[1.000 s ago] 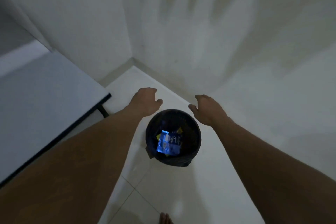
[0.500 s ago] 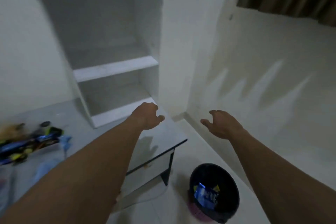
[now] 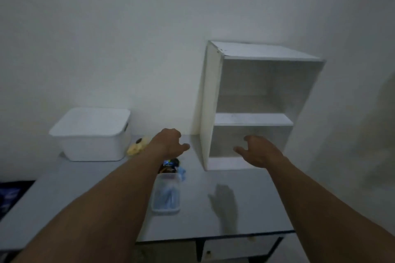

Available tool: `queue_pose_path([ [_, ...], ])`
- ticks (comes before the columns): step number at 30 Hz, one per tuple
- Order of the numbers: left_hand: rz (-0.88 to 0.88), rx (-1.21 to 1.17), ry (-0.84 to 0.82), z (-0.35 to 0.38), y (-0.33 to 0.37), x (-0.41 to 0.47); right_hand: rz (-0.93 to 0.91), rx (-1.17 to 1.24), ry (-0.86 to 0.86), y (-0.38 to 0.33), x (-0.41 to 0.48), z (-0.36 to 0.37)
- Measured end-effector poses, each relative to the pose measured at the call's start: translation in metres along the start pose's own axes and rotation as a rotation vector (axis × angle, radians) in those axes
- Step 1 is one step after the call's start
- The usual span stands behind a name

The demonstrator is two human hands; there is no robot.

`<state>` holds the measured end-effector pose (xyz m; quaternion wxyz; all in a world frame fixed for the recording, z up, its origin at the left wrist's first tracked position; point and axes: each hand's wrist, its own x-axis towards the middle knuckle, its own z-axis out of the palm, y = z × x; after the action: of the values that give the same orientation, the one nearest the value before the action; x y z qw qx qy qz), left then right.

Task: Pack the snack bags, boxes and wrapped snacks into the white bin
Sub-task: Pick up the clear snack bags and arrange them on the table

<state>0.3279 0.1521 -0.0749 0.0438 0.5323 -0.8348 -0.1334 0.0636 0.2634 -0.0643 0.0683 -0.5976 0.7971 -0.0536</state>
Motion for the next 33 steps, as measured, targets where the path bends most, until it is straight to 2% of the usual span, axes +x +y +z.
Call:
queue_pose_path([
  [8,-0.225,-0.042,0.159,-0.049,-0.097,0.005,-0.274,0.038,-0.039,-0.125,0.09,0.001],
  [17,-0.363,-0.072,0.166,-0.042,-0.16,0.036,-0.411,0.033,-0.172,-0.193,0.171,0.046],
  [24,-0.31,-0.124,0.092,-0.008,-0.201,0.11,-0.358,0.072,-0.25,-0.219,0.233,0.106],
  [33,-0.118,-0.094,-0.048,0.036,-0.255,0.239,-0.185,0.24,-0.291,-0.271,0.29,0.184],
])
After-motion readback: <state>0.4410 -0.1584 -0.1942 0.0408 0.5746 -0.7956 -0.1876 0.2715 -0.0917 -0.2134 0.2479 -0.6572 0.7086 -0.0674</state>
